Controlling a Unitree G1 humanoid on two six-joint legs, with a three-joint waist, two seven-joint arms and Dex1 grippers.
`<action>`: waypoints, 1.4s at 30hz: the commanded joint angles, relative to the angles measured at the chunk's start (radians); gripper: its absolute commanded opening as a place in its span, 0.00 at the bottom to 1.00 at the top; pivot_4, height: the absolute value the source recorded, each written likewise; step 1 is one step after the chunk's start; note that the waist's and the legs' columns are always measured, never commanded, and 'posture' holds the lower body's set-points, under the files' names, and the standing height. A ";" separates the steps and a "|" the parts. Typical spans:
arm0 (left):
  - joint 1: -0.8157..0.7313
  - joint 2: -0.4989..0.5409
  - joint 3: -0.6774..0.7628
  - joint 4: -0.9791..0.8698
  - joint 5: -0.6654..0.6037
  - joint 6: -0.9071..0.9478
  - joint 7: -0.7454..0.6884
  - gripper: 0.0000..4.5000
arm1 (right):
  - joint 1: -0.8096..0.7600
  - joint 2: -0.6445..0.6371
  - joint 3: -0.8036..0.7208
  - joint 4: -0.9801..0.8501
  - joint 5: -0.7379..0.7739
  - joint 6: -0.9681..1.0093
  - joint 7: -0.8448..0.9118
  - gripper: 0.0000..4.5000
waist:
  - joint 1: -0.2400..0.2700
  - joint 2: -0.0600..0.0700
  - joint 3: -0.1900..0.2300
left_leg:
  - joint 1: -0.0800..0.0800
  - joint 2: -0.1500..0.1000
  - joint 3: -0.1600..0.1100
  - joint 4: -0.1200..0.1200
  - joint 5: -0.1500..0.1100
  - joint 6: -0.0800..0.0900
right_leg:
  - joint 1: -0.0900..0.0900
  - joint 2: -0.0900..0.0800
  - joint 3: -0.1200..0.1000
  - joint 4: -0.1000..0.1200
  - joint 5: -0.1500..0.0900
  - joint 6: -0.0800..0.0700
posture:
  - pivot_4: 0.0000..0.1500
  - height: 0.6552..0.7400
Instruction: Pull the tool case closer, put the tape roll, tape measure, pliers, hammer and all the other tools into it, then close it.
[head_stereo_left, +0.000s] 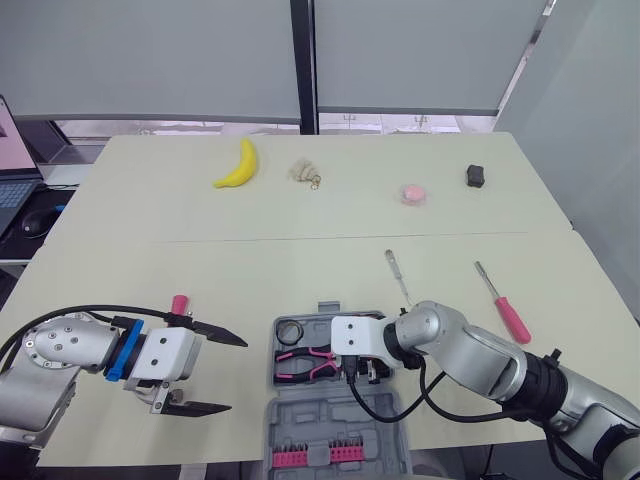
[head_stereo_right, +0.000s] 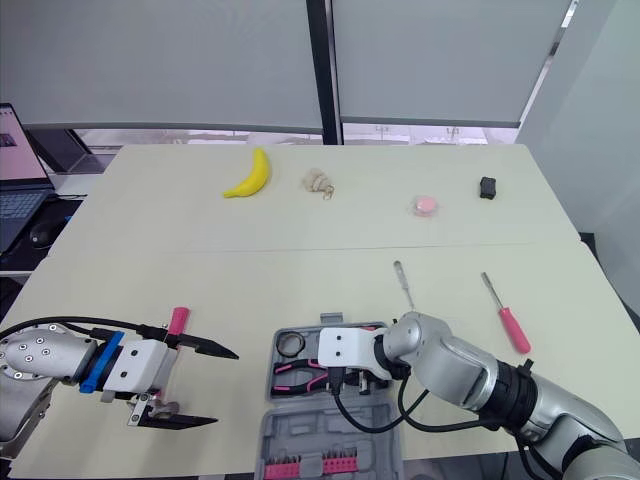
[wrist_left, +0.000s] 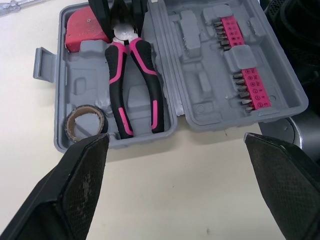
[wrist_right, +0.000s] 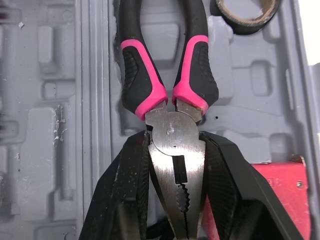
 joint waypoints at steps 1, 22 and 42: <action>-0.008 0.002 0.000 -0.030 -0.004 0.004 0.008 1.00 | 0.004 0.011 -0.002 -0.011 -0.007 -0.023 0.004 0.29 | 0.000 0.000 0.000 | 0.000 0.000 0.000 0.000 0.000 0.000 | 0.000 0.000 0.000 0.000 0.000 0.000 | 1.00 0.85; -0.013 -0.004 -0.001 -0.042 -0.013 0.028 0.036 1.00 | 0.025 0.092 -0.190 0.047 0.071 -0.283 0.058 0.40 | 0.000 0.000 0.000 | 0.000 0.000 0.000 0.000 0.000 0.000 | 0.000 0.001 0.000 0.000 0.000 0.000 | 1.00 0.85; 0.002 -0.013 0.006 -0.050 -0.022 0.019 0.039 1.00 | 0.084 0.164 -0.058 0.304 -0.117 -0.369 0.055 0.00 | -0.001 0.000 0.000 | 0.001 0.000 0.000 0.000 0.000 0.000 | 0.000 0.001 0.000 0.000 0.000 0.000 | 1.00 0.85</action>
